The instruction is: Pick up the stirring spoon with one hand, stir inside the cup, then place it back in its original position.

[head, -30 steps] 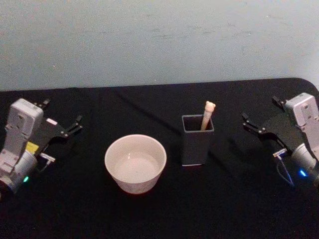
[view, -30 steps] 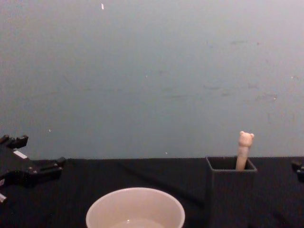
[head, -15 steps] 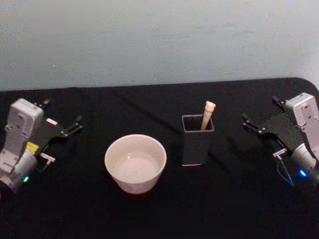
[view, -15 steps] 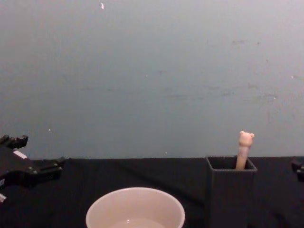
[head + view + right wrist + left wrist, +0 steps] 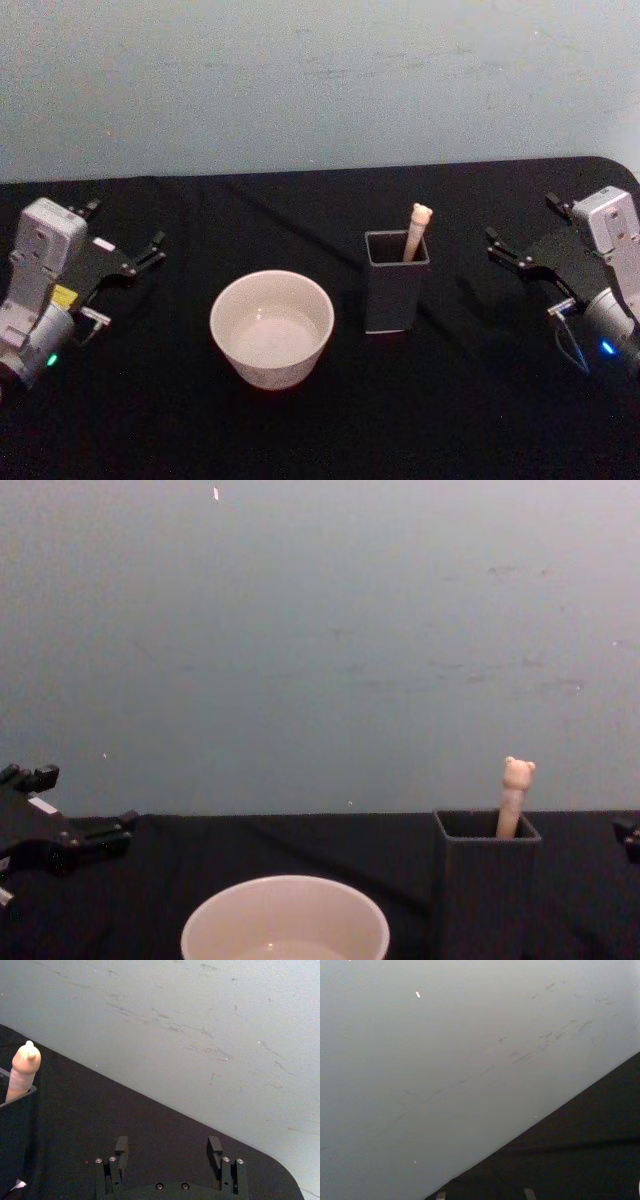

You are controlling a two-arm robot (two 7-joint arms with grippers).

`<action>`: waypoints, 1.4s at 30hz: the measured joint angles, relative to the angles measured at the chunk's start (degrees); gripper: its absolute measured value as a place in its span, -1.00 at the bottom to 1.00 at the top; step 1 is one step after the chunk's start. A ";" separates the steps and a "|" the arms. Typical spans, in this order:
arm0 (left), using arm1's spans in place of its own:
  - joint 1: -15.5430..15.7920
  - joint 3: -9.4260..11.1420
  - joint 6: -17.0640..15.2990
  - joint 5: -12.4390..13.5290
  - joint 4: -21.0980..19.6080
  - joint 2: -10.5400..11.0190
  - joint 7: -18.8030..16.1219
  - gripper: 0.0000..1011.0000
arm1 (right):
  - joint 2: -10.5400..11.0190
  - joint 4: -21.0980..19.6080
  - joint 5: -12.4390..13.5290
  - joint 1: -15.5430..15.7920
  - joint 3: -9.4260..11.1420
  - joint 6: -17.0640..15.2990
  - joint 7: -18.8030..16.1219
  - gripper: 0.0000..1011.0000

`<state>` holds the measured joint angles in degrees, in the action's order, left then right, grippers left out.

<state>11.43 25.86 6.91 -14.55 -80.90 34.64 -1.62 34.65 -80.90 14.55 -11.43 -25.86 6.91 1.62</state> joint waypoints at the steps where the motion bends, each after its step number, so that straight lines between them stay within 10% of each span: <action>1: 0.00 0.00 0.00 0.00 0.00 0.00 0.00 0.98 | 0.00 0.00 0.00 0.00 0.00 0.00 0.00 0.98; 18: 0.00 0.00 0.00 0.00 0.00 0.00 0.00 0.98 | 0.44 -0.86 1.10 1.23 2.71 1.51 -2.18 0.98; 29: 0.00 0.00 0.00 0.00 0.00 0.00 0.00 0.98 | 6.93 -8.30 12.47 8.41 8.01 0.70 -15.71 0.98; 42: 0.00 0.00 0.00 0.00 0.00 0.00 0.00 0.98 | 6.90 -12.26 16.32 9.96 7.62 -0.64 -25.21 0.98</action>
<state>11.43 25.86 6.91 -14.55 -80.90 34.65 -1.62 41.55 -93.16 30.87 -1.47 -18.24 6.26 -23.59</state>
